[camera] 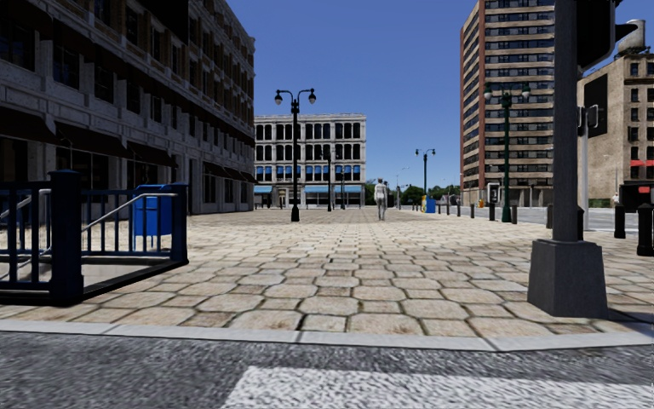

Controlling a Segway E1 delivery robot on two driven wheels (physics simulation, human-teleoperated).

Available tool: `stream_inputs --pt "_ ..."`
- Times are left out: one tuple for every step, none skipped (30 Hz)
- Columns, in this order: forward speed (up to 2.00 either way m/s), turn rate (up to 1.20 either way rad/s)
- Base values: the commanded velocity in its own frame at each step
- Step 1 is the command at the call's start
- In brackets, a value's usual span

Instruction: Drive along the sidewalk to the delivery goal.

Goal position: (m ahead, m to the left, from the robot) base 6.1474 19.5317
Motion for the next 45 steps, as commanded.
stream_inputs --pt "0.79 -0.02" --pt "0.79 -0.02" --pt "0.79 -0.12" --pt "0.79 -0.20" --pt "0.79 -0.20" --pt "0.79 -0.24" --pt "0.79 -0.26" --pt "0.79 -0.26" --pt "0.79 -0.27" --pt "0.79 -0.27" --pt "0.79 -0.27" --pt "0.79 -0.27" --pt "0.79 -0.27" --pt "0.79 -0.27" --pt "0.79 -0.27" --pt "0.79 -0.27" --pt "0.79 -0.27" --pt "0.79 -0.27" --pt "0.79 -0.27" --pt "0.79 -0.27" --pt "0.79 -0.27" --pt "0.81 -0.27" --pt "0.81 -0.27" --pt "0.81 -0.27" --pt "0.84 -0.27" --pt "0.91 -0.27" --pt "0.91 -0.27" --pt "1.08 -0.27" --pt "1.23 -0.22" --pt "1.23 -0.22" --pt "1.31 0.00" --pt "1.35 0.00" --pt "1.36 0.00" --pt "1.36 0.00" --pt "1.36 0.00" --pt "1.36 0.00" --pt "1.36 0.00" --pt "1.36 0.00" --pt "1.36 0.00" --pt "1.36 0.00" --pt "1.36 0.00" --pt "1.36 0.00" --pt "1.36 0.00" --pt "1.36 0.00" --pt "1.36 0.00"
